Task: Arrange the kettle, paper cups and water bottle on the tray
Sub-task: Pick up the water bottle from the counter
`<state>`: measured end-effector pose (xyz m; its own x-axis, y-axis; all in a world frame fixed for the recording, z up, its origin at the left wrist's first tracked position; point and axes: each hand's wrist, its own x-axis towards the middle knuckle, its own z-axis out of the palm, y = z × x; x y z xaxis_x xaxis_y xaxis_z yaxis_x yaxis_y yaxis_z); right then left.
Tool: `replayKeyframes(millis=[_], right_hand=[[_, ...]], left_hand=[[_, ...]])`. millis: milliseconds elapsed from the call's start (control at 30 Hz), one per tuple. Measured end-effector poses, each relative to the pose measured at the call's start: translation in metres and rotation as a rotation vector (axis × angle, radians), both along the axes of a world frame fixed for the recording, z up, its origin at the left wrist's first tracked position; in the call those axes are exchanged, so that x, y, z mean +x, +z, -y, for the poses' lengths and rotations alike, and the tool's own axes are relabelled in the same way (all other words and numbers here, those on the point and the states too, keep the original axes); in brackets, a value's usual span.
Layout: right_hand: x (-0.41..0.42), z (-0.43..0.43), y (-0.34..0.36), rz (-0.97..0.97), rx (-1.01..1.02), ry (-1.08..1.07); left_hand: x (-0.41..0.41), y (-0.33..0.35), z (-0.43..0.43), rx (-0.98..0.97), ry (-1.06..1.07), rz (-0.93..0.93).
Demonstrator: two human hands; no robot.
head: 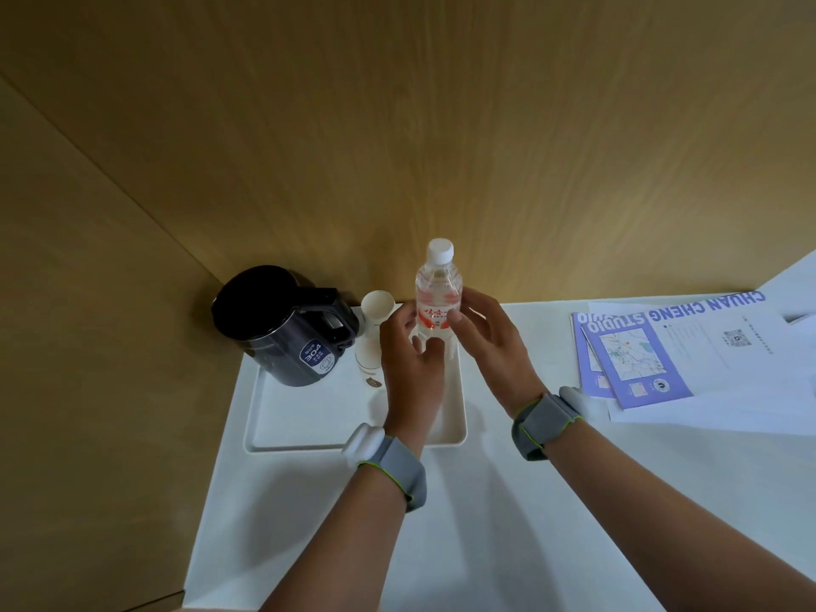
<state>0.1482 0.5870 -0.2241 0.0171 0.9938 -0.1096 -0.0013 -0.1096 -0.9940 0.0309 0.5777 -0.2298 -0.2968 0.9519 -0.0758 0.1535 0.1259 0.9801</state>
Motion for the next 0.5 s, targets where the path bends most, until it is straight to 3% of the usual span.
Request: replayKeyframes(millis=[500], right_hand=[[-0.0044, 0.0013, -0.0097, 0.043, -0.020, 0.004]], left_hand=[[0.0002, -0.0093, 0.0004, -0.091, 0.022, 0.071]])
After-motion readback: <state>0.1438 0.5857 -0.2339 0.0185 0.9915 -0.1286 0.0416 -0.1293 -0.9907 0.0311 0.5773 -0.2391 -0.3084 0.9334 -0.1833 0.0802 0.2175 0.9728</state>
